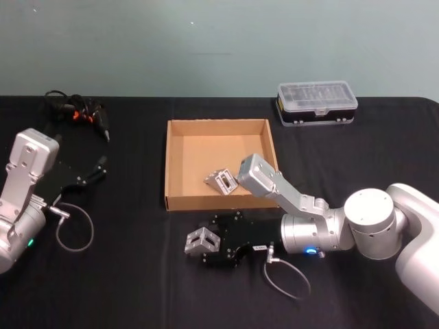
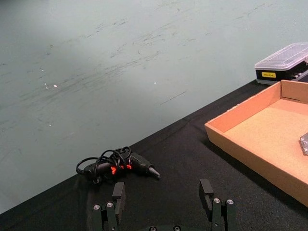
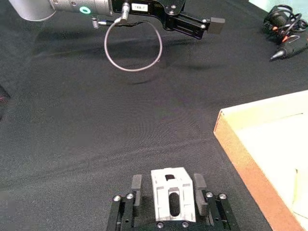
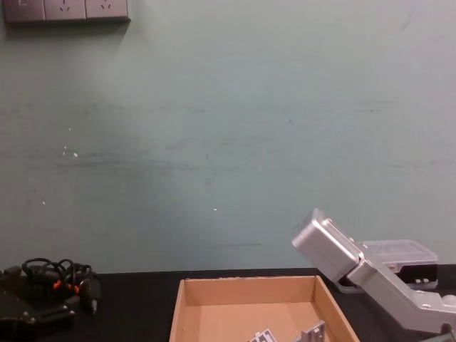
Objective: Use one hand to pick up the angle iron from the table and place it into the box.
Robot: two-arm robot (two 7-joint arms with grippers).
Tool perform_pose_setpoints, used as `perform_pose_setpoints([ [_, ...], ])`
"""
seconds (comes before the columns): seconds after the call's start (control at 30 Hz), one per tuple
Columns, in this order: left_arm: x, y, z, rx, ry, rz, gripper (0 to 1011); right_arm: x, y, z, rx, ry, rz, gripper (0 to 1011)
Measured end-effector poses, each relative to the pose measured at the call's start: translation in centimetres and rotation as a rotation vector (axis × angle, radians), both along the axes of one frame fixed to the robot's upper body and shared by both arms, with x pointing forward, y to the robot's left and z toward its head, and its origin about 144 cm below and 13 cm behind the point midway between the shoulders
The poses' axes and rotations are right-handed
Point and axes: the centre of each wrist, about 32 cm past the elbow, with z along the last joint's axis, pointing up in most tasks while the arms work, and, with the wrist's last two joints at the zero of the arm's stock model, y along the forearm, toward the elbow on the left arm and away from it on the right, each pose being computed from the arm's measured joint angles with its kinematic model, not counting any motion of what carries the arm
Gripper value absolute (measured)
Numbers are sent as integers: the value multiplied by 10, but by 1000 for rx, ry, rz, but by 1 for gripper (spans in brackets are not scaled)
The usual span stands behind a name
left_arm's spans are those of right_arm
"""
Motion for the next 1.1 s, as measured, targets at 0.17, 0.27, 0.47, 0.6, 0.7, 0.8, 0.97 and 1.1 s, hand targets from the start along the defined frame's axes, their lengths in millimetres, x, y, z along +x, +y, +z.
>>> perform_pose_setpoints([
  [0.17, 0, 0, 0, 0, 0, 0, 1011, 0, 0, -1, 0, -1, 9, 537],
  [0.27, 0, 0, 0, 0, 0, 0, 1011, 0, 0, -1, 1, -2, 10, 451],
  [0.47, 0, 0, 0, 0, 0, 0, 1011, 0, 1, -1, 3, -4, 11, 449],
  [0.6, 0, 0, 0, 0, 0, 0, 1011, -3, -1, 4, 18, -21, 7, 449],
  [0.7, 0, 0, 0, 0, 0, 0, 1011, -6, -4, 12, 38, -47, -1, 449],
  [0.8, 0, 0, 0, 0, 0, 0, 1011, -10, -7, 21, 58, -72, -10, 449],
  [0.97, 0, 0, 0, 0, 0, 0, 1012, -18, -15, 43, 104, -142, -47, 449],
  [1.1, 0, 0, 0, 0, 0, 0, 1011, -20, -20, 58, 142, -201, -94, 449],
])
